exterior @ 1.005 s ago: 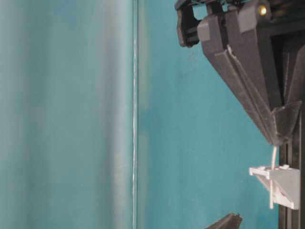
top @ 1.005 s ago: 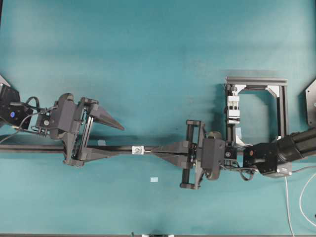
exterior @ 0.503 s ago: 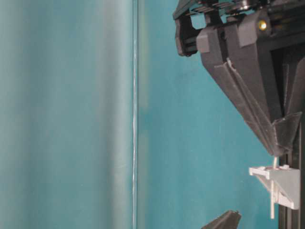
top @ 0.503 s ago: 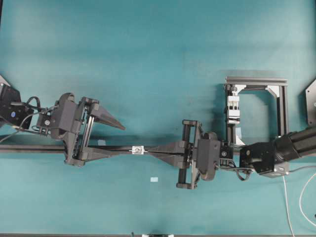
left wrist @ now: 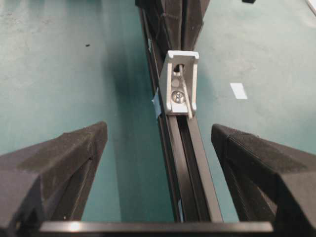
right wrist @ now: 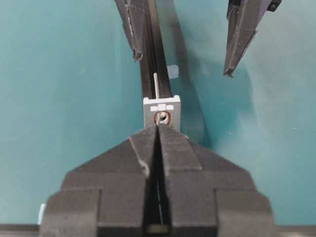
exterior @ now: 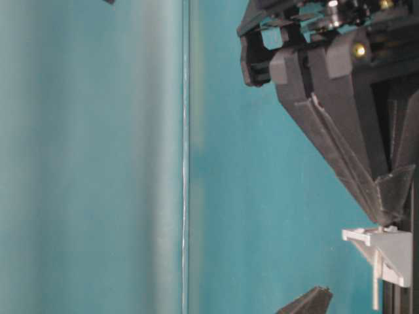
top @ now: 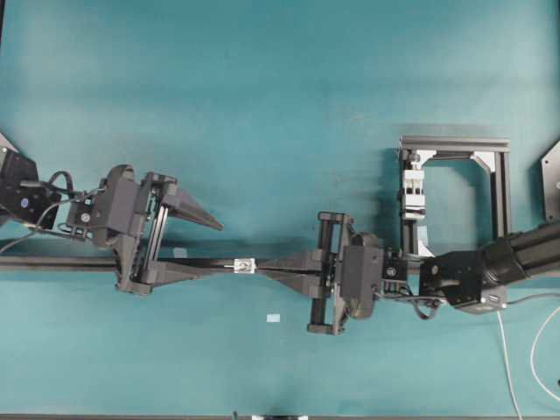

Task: Insert the wire into the hole on the left side and pull it with the left arm.

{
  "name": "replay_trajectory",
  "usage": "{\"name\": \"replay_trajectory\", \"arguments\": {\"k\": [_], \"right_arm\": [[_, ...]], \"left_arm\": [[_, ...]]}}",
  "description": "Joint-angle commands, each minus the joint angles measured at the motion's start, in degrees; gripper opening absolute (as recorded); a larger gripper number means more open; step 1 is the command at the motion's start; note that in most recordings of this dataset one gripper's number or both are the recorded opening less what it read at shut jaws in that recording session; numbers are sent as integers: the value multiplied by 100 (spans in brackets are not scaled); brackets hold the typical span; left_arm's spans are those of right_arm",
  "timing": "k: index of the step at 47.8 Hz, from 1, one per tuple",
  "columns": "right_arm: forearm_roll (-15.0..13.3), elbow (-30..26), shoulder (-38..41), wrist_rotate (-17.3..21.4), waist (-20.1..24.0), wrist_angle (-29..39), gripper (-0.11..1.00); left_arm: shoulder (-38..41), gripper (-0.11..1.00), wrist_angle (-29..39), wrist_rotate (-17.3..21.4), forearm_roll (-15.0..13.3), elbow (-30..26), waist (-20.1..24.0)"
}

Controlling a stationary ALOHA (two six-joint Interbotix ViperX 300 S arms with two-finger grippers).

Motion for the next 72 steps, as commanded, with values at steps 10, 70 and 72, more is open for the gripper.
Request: {"name": "replay_trajectory", "arguments": {"k": [10, 70, 72], "right_arm": [[-18, -158, -44, -53, -18, 9, -2], [-18, -158, -53, -62, -18, 9, -2], [-26, -158, -53, -53, -18, 9, -2]], "left_arm": [[-149, 76, 404, -9, 0, -290, 26], [-158, -9, 1169, -501, 18, -501, 35], [-158, -9, 1160, -501, 26, -501, 44]]}}
